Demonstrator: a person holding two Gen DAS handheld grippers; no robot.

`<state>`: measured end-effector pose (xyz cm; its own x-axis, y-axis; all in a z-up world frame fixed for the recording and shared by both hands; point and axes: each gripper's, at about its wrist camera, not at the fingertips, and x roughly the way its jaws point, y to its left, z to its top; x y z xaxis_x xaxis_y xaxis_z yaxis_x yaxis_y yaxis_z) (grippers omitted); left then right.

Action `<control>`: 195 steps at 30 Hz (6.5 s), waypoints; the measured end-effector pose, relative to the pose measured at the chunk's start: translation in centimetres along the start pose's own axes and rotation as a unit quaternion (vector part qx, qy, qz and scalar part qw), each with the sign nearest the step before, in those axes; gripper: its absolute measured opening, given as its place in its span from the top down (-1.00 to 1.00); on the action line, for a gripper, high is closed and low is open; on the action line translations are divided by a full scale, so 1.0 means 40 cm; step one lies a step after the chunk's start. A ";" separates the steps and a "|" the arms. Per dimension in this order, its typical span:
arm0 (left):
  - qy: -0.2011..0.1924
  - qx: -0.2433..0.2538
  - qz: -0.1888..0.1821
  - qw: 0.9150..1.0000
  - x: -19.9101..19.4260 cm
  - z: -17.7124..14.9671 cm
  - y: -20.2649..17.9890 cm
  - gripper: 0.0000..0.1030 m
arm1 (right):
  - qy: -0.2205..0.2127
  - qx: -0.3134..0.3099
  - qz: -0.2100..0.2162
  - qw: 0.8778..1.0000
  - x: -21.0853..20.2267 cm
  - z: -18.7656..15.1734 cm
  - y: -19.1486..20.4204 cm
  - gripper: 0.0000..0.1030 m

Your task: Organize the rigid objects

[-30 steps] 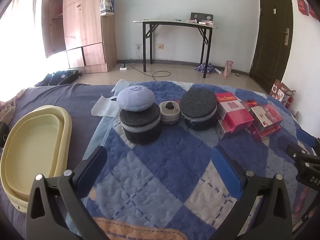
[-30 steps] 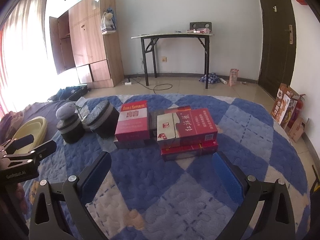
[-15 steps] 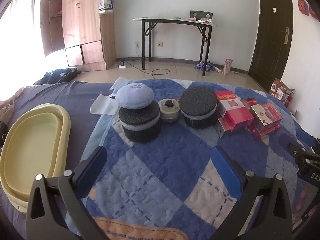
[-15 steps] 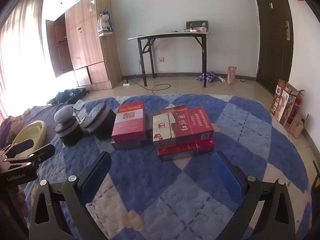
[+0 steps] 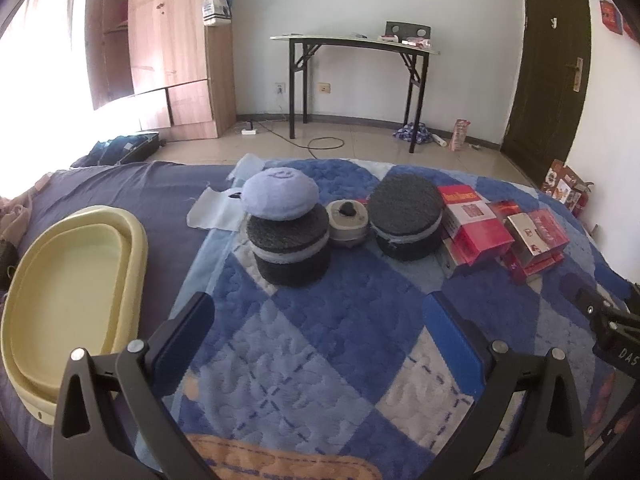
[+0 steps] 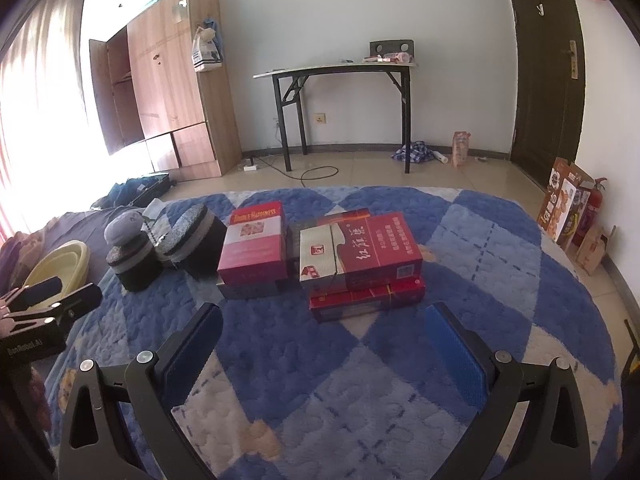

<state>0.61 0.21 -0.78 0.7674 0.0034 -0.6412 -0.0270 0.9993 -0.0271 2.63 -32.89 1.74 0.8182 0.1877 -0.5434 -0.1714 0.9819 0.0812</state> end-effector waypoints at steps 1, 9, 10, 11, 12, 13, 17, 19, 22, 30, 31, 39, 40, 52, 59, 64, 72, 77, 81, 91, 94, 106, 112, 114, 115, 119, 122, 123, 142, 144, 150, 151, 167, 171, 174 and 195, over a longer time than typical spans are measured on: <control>-0.002 -0.002 0.003 1.000 -0.002 0.004 0.008 -1.00 | 0.004 0.000 -0.003 1.000 0.008 -0.005 0.000 -0.99; -0.019 -0.009 -0.009 1.000 -0.042 0.082 0.081 -1.00 | -0.005 0.006 -0.001 1.000 -0.013 0.021 -0.024 -0.99; -0.017 -0.023 -0.019 0.999 -0.042 0.104 0.107 -1.00 | -0.006 0.012 0.002 1.000 -0.020 0.028 -0.036 -0.99; -0.015 -0.039 -0.033 0.999 -0.039 0.128 0.134 -1.00 | -0.006 0.016 0.004 1.000 -0.023 0.034 -0.044 -0.99; -0.013 -0.049 -0.045 0.998 -0.032 0.154 0.158 -1.00 | -0.001 0.016 0.002 1.000 -0.026 0.044 -0.050 -0.99; -0.007 -0.049 -0.051 0.998 -0.022 0.177 0.174 -1.00 | 0.014 0.003 0.003 1.000 -0.022 0.060 -0.053 -0.99; 0.025 -0.004 -0.032 0.999 0.048 0.256 0.191 -1.00 | 0.024 -0.027 0.011 0.999 -0.016 0.103 -0.073 -0.99; 0.052 0.021 -0.032 0.998 0.086 0.273 0.183 -1.00 | 0.032 -0.036 0.006 0.999 0.006 0.113 -0.093 -0.99; 0.077 0.021 -0.034 0.996 0.131 0.287 0.187 -1.00 | 0.059 -0.041 0.012 0.997 0.050 0.127 -0.103 -0.99; 0.111 0.008 -0.037 0.993 0.218 0.276 0.155 -1.00 | 0.081 -0.082 -0.001 0.993 0.151 0.158 -0.020 -0.99; 0.115 0.013 -0.032 0.993 0.229 0.273 0.149 -1.00 | 0.085 -0.084 -0.012 0.993 0.162 0.158 -0.016 -0.99; 0.129 0.020 -0.041 0.991 0.284 0.245 0.139 -0.90 | 0.100 -0.084 -0.017 0.991 0.220 0.149 -0.003 -0.99; 0.128 0.022 -0.043 0.991 0.285 0.245 0.135 -0.75 | 0.103 -0.085 -0.016 0.991 0.227 0.148 -0.004 -0.99; 0.094 0.011 -0.093 0.991 0.242 0.247 0.138 -0.14 | 0.074 -0.085 0.005 0.994 0.233 0.126 -0.028 -0.73; 0.052 -0.006 -0.095 0.994 0.031 0.226 0.305 -0.14 | -0.011 -0.094 0.031 0.995 0.065 0.173 -0.016 -0.74; 0.040 -0.052 0.014 0.998 -0.143 0.173 0.581 -0.14 | -0.016 -0.207 0.184 0.961 -0.004 0.188 0.284 -0.73; 0.100 -0.100 0.032 0.990 -0.026 0.104 0.829 -0.15 | 0.083 -0.341 0.349 0.869 0.088 0.062 0.816 -0.73; 0.139 -0.091 0.001 0.986 0.110 0.069 0.859 -0.14 | 0.126 -0.405 0.340 0.839 0.182 -0.045 1.001 -0.73; 0.150 -0.089 0.015 0.985 0.162 0.040 0.862 -0.15 | 0.144 -0.425 0.322 0.833 0.238 -0.086 1.087 -0.73; 0.105 -0.107 -0.002 0.989 0.068 0.056 0.866 -0.77 | 0.135 -0.402 0.334 0.841 0.229 -0.059 1.058 -0.99; 0.052 -0.101 -0.016 0.993 -0.033 0.111 0.819 -1.00 | 0.087 -0.374 0.338 0.859 0.152 0.026 0.939 -0.99; 0.056 0.011 -0.126 0.990 0.038 0.208 0.329 -1.00 | 0.017 -0.139 0.075 0.987 0.044 0.205 0.102 -0.99; 0.070 0.054 -0.123 0.988 0.108 0.174 0.181 -1.00 | 0.080 -0.061 0.047 0.994 0.170 0.109 -0.067 -0.99; 0.076 0.068 -0.116 0.988 0.129 0.175 0.164 -1.00 | 0.096 -0.044 0.035 0.994 0.200 0.116 -0.111 -0.99; 0.084 0.072 -0.112 0.987 0.142 0.175 0.158 -1.00 | 0.100 -0.045 0.039 0.993 0.218 0.113 -0.107 -0.99; 0.108 0.095 -0.094 0.985 0.207 0.163 0.138 -1.00 | 0.106 -0.072 0.026 0.991 0.270 0.110 -0.076 -0.99; 0.102 0.106 -0.084 0.986 0.234 0.155 0.126 -1.00 | 0.107 -0.098 0.000 0.989 0.281 0.107 -0.049 -0.99; 0.101 0.106 -0.083 0.986 0.243 0.156 0.123 -1.00 | 0.111 -0.100 0.001 0.989 0.273 0.100 -0.049 -0.99; 0.033 0.062 0.002 0.997 -0.114 0.156 0.454 -0.31 | 0.000 -0.163 0.122 0.979 0.014 0.175 0.107 -0.77; 0.046 0.043 0.050 0.997 -0.144 0.122 0.555 -0.31 | 0.004 -0.203 0.180 0.963 0.009 0.191 0.237 -0.77; 0.103 -0.036 0.085 0.990 -0.108 -0.017 0.775 -0.31 | 0.061 -0.327 0.299 0.894 0.113 0.159 0.692 -0.77; 0.112 -0.044 0.080 0.990 -0.085 -0.035 0.786 -0.31 | 0.080 -0.338 0.313 0.884 0.139 0.147 0.761 -0.77; 0.119 -0.045 0.061 0.990 0.013 -0.062 0.825 -0.35 | 0.165 -0.429 0.295 0.838 0.432 0.052 1.158 -0.81; 0.118 -0.068 0.057 0.989 -0.010 -0.064 0.827 -0.58 | 0.166 -0.433 0.294 0.836 0.430 0.044 1.179 -0.94; 0.081 -0.065 0.062 0.993 -0.085 -0.043 0.811 -0.96 | 0.132 -0.413 0.309 0.846 0.363 0.080 1.131 -0.99; 0.075 0.176 -0.099 0.976 0.214 0.199 0.030 -1.00 | 0.049 -0.135 0.070 0.987 0.159 0.121 0.026 -0.99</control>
<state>12.25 1.75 -0.20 0.6319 -0.1707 -0.7560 0.3553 0.9307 0.0867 10.34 -30.54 2.42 0.7212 0.3045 -0.6222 -0.4302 0.9009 -0.0578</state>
